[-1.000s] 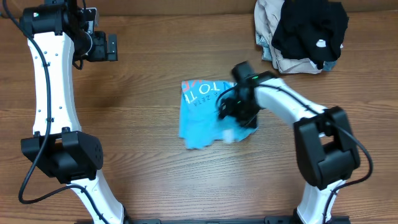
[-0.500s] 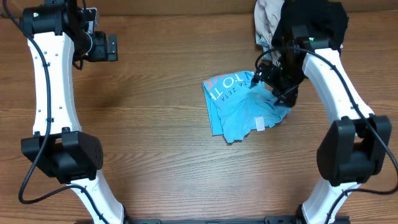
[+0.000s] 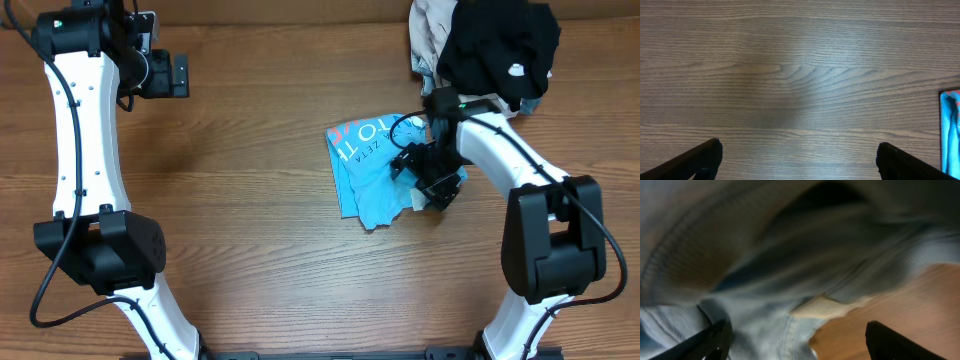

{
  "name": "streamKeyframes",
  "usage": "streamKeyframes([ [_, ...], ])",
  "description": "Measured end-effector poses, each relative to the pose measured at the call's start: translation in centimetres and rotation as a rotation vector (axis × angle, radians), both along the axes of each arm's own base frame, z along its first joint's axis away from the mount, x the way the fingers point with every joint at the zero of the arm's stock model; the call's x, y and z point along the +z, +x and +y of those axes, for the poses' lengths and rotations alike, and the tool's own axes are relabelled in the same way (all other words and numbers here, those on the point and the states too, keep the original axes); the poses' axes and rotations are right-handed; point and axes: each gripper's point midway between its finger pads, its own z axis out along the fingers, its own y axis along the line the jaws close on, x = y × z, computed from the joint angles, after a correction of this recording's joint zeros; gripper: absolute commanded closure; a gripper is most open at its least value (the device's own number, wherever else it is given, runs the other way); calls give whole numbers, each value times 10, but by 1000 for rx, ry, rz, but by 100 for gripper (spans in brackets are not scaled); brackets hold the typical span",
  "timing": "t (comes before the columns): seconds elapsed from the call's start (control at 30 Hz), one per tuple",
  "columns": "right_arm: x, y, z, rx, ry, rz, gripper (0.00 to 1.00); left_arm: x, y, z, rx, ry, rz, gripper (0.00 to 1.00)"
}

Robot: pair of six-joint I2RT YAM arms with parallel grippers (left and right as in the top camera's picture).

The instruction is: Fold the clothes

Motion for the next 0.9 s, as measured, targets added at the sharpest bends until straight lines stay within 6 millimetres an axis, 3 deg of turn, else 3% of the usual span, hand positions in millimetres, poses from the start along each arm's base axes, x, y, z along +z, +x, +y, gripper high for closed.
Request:
streamKeyframes([
  [0.27,-6,12,38,81,9,-108,16,0,0,0,0,0,1,0],
  [0.47,-24,-17,61,129,-29,-71,18,0,0,0,0,0,1,0],
  [0.6,-26,-19,61,99,-20,-94,23,0,0,0,0,0,1,0],
  [0.63,-26,-19,61,95,-16,-104,28,0,0,0,0,0,0,0],
  [0.77,-27,-10,60,82,-4,-164,66,0,0,0,0,0,1,0],
  [0.9,-29,0,56,93,11,-201,85,0,0,0,0,0,0,0],
])
